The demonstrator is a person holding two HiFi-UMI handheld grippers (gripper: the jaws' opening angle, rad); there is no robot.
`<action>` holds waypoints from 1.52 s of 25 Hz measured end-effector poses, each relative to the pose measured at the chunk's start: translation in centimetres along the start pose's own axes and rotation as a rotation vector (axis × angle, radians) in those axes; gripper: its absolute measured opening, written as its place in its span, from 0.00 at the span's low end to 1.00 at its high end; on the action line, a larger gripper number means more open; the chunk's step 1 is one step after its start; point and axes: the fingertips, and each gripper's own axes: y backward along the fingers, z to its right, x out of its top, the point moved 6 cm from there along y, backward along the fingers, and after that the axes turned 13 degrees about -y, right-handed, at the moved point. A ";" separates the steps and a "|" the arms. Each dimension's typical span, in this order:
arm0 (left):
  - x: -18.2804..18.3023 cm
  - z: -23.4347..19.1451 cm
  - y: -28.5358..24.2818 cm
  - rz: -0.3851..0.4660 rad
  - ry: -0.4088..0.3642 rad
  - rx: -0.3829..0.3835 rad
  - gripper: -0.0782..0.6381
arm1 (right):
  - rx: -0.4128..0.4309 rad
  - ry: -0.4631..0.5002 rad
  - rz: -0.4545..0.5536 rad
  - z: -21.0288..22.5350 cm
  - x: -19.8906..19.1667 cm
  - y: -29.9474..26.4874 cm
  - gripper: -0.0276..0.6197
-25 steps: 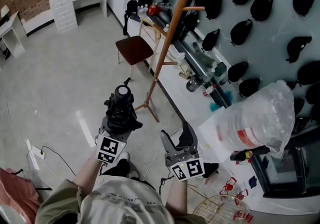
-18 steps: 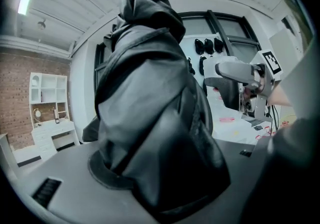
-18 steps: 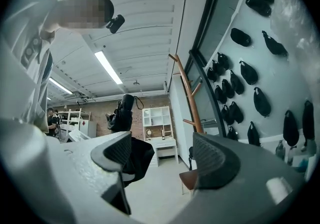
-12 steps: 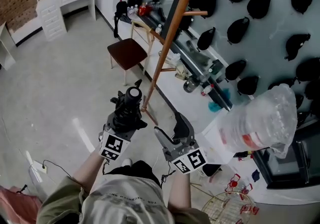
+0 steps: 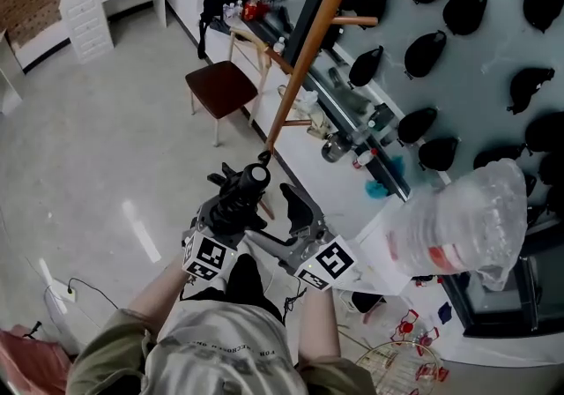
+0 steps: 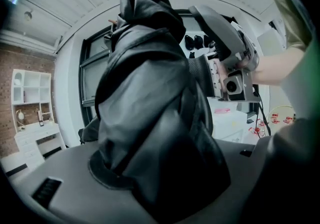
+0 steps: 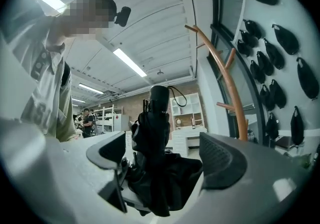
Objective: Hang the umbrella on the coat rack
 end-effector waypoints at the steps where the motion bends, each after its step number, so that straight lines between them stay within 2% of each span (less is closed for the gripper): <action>1: -0.2 0.2 -0.4 0.001 0.000 -0.003 0.51 | 0.016 0.000 -0.011 0.2 -0.2 -0.4 0.74; 5: -1.1 0.8 -2.0 -0.007 -0.009 -0.001 0.51 | 0.070 0.002 -0.061 1.4 -1.6 -2.0 0.74; 12: -2.3 2.1 -4.8 -0.023 -0.023 -0.020 0.51 | 0.072 0.005 -0.110 4.0 -3.6 -2.7 0.71; 17: -2.6 2.4 -6.4 -0.029 -0.016 -0.040 0.51 | 0.086 -0.002 -0.118 5.6 -3.9 -2.6 0.49; 21: -3.4 2.9 -7.8 -0.033 -0.004 -0.047 0.53 | 0.090 -0.010 -0.135 6.9 -4.6 -2.3 0.41; 26: -4.9 3.3 -9.1 -0.039 0.002 -0.052 0.57 | 0.087 -0.014 -0.152 8.2 -5.8 -2.3 0.38; 31: -7.2 3.6 -9.9 -0.058 0.037 -0.089 0.72 | 0.094 -0.024 -0.168 9.7 -7.6 -2.5 0.38; 38: -12.3 5.5 -12.3 -0.091 0.062 -0.097 0.73 | 0.142 -0.040 -0.174 11.9 -12.1 -3.1 0.38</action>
